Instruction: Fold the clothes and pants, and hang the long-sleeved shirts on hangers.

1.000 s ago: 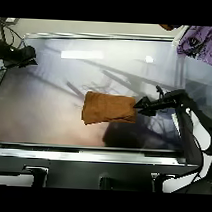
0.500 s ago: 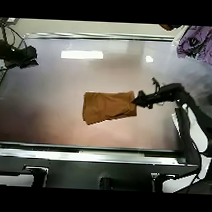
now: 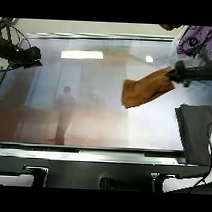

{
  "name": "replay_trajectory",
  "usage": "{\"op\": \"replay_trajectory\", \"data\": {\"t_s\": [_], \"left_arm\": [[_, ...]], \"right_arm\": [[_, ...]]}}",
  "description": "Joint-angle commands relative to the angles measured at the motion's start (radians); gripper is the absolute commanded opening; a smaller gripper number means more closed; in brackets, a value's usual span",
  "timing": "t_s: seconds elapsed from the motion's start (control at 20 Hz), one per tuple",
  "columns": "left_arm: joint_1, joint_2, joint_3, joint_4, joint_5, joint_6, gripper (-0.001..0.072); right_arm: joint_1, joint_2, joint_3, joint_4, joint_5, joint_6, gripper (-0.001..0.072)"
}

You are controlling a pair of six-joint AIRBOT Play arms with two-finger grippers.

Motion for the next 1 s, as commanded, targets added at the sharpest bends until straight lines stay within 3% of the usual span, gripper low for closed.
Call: {"op": "replay_trajectory", "data": {"t_s": [0.0,0.25,0.6,0.95], "left_arm": [[-0.003,0.0,0.0,0.0,0.0,0.0,0.0019],[-0.003,0.0,0.0,0.0,-0.004,0.0,0.0019],[-0.003,0.0,0.0,0.0,-0.075,0.0,0.0019],[-0.003,0.0,0.0,0.0,-0.124,0.0,0.0019]], "right_arm": [[-0.111,0.033,0.078,-0.079,0.004,0.143,0.0023],[-0.213,0.098,0.078,-0.214,0.018,0.289,0.0023],[-0.235,0.189,0.078,-0.46,-0.068,0.452,0.0023],[-0.235,0.282,0.078,-0.671,-0.162,0.526,0.0023]]}}
